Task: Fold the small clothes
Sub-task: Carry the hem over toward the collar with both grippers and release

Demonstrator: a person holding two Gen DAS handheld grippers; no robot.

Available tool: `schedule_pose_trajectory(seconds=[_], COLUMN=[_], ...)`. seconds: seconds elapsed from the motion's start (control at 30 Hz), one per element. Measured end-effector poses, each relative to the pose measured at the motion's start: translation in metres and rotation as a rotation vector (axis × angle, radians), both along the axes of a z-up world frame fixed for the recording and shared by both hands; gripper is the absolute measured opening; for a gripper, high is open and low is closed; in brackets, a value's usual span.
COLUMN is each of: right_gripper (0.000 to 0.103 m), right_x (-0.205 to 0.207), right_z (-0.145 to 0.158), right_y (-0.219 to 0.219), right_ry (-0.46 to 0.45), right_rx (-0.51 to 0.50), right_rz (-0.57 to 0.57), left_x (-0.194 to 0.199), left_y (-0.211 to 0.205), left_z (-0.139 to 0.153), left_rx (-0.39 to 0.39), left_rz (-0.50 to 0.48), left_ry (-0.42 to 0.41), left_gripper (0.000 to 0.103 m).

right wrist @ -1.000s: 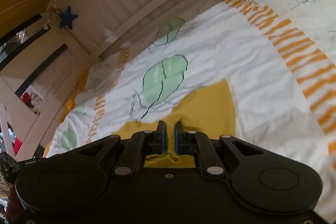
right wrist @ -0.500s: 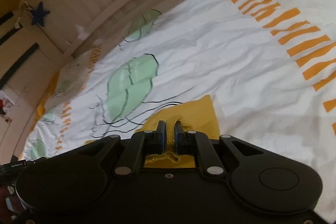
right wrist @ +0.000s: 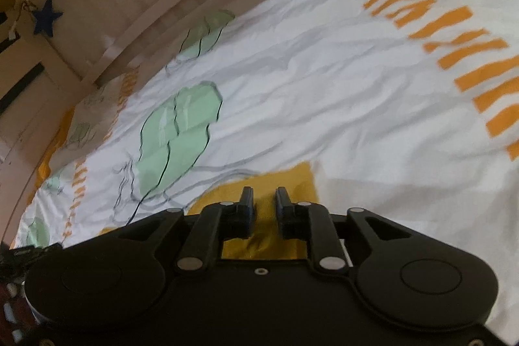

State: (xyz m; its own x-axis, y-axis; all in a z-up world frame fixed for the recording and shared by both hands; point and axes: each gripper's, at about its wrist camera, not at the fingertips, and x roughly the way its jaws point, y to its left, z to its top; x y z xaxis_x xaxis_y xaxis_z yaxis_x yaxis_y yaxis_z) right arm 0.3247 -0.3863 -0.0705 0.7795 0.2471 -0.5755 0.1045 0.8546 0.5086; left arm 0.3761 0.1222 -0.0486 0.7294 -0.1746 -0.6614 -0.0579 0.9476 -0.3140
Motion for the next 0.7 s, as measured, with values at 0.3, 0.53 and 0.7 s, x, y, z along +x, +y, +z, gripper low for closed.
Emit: schedule_pose_trajectory(seconds=[0.3, 0.53, 0.7], right_gripper=[0.053, 0.053, 0.053], right_x=[-0.029, -0.057, -0.055], right_z=[0.027, 0.027, 0.012], right_y=[0.014, 0.073, 0.094], right_ry=[-0.073, -0.082, -0.035], right_rx=[-0.184, -0.38, -0.429], right_rz=[0.026, 0.214, 0.27], left_x=[-0.039, -0.074, -0.076], left_y=[-0.031, -0.069, -0.079], left_z=[0.019, -0.009, -0.028], left_rx=[0.188, 0.218, 0.248], left_rz=[-0.127, -0.268, -0.319], left_ry=[-0.072, -0.02, 0.023], left_gripper=[0.024, 0.026, 0.026])
